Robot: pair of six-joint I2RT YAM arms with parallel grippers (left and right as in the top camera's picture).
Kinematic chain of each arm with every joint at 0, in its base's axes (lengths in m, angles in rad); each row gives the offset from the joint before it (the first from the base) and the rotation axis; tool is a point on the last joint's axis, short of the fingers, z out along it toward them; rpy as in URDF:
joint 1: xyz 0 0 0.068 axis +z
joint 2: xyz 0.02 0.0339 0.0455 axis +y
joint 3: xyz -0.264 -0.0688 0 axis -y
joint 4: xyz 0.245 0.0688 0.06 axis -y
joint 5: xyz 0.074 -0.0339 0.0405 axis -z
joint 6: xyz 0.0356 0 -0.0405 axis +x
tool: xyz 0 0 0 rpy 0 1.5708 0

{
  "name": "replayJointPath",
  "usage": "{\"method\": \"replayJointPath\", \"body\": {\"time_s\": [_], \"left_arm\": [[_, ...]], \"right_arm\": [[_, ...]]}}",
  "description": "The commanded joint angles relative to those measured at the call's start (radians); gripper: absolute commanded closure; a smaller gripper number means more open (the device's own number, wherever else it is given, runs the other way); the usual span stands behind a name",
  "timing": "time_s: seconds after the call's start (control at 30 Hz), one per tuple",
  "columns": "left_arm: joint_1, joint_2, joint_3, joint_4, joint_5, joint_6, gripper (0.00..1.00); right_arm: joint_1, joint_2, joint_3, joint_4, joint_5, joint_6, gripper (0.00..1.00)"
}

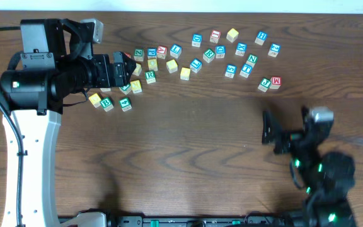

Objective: Spell out ROBOT
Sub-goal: 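Reach the left gripper over the blocks toward the green R block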

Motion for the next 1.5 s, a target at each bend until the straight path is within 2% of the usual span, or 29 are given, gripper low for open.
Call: {"method": "replayJointPath", "body": {"time_s": [0.0,0.07,0.1,0.3,0.4,0.47,0.63,0.7,0.8,0.93,1.1,1.27,1.37,1.47], "left_arm": [[-0.002,0.003,0.024,0.008,0.004,0.006,0.02],[-0.002,0.003,0.024,0.005,0.003,0.006,0.02],[-0.002,0.003,0.023,0.004,0.003,0.005,0.02],[-0.013,0.024,0.02,0.009,0.001,-0.008,0.02],[-0.032,0.044,0.023,0.044,-0.064,-0.122,0.02],[-0.059,0.061,0.033,0.056,-0.096,-0.134,0.02],[-0.19,0.126,0.094,0.055,-0.414,-0.204,0.01],[-0.223,0.151,0.106,0.056,-0.478,-0.243,0.01],[-0.238,0.211,0.107,0.05,-0.481,-0.328,0.02],[-0.24,0.297,0.107,0.08,-0.481,-0.367,0.09],[-0.258,0.394,0.106,0.117,-0.481,-0.433,0.11],[-0.277,0.473,0.105,0.127,-0.485,-0.51,0.23],[-0.285,0.515,0.105,0.166,-0.485,-0.527,0.28],[-0.296,0.566,0.105,0.215,-0.494,-0.526,0.28]], "right_arm": [[-0.005,0.226,0.216,-0.094,-0.097,-0.035,0.01],[-0.005,0.348,0.348,-0.176,-0.123,-0.053,0.01],[-0.005,0.464,0.478,-0.265,-0.147,-0.089,0.01],[-0.005,0.779,0.845,-0.519,-0.165,-0.126,0.01],[-0.005,0.913,1.022,-0.652,-0.18,-0.139,0.01],[-0.005,0.985,1.122,-0.736,-0.18,-0.163,0.01],[-0.006,1.147,1.334,-0.899,-0.18,-0.185,0.01],[-0.009,1.188,1.373,-0.922,-0.18,-0.185,0.01],[-0.01,1.245,1.385,-0.919,-0.188,-0.185,0.01],[-0.01,1.285,1.385,-0.911,-0.187,-0.185,0.01],[-0.01,1.306,1.383,-0.887,-0.189,-0.184,0.01],[-0.001,1.306,1.378,-0.871,-0.193,-0.184,0.01],[0.005,1.306,1.378,-0.877,-0.185,-0.184,0.02],[0.005,1.306,1.378,-0.895,-0.171,-0.184,0.02]]}}
